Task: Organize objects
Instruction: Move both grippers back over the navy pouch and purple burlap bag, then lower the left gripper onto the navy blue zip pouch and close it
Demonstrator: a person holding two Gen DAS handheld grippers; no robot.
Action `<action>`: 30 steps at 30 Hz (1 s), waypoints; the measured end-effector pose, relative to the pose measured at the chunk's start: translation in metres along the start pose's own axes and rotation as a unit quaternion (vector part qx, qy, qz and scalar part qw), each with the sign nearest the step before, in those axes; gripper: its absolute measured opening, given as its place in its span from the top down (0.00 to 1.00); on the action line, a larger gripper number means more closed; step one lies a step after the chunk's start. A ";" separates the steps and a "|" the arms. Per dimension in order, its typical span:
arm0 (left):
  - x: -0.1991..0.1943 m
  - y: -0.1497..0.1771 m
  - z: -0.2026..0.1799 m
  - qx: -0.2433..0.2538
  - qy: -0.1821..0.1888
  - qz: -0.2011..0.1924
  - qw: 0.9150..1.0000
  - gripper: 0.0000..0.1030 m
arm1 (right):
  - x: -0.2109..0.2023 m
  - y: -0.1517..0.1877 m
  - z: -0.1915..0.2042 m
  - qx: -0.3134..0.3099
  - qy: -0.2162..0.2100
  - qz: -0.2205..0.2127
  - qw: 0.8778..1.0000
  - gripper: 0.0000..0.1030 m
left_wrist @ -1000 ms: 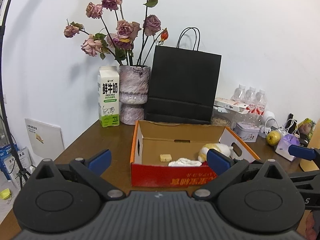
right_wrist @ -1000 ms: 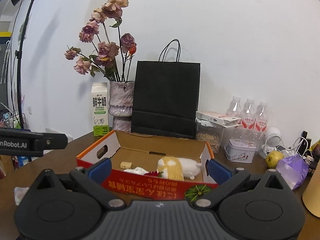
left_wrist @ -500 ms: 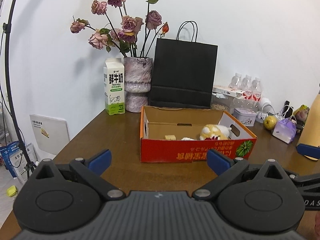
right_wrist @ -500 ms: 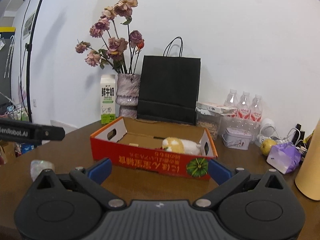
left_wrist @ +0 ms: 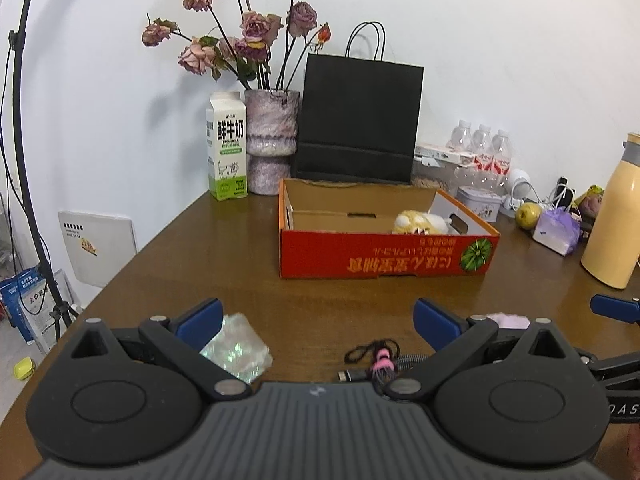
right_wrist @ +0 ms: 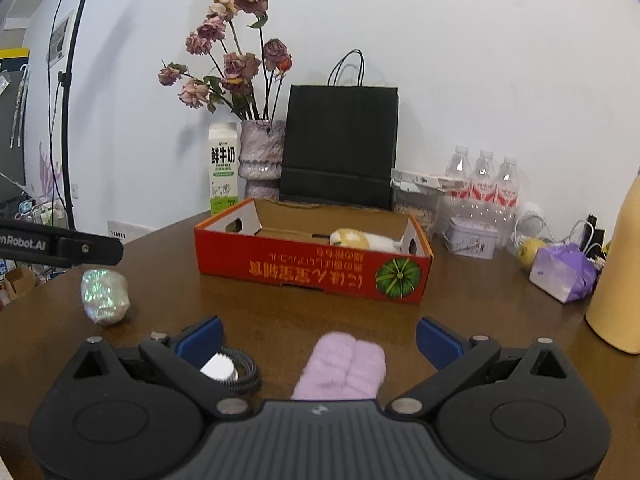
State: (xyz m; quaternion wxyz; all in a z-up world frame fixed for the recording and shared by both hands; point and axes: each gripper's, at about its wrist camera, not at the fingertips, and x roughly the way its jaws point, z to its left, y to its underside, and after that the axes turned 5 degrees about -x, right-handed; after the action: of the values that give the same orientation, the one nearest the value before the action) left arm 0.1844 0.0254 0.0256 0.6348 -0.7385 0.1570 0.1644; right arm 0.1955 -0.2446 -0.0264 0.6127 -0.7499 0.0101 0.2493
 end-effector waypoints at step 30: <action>-0.004 0.060 0.014 0.006 0.007 0.073 0.997 0.00 | -0.007 0.063 -0.002 0.019 -0.028 0.098 0.995 0.00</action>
State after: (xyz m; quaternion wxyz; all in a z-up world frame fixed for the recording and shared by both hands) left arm 0.1542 0.0308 -0.0277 0.6245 -0.7224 0.2153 0.2043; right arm 0.1701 -0.2644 -0.0806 0.5999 -0.7262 0.0713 0.3282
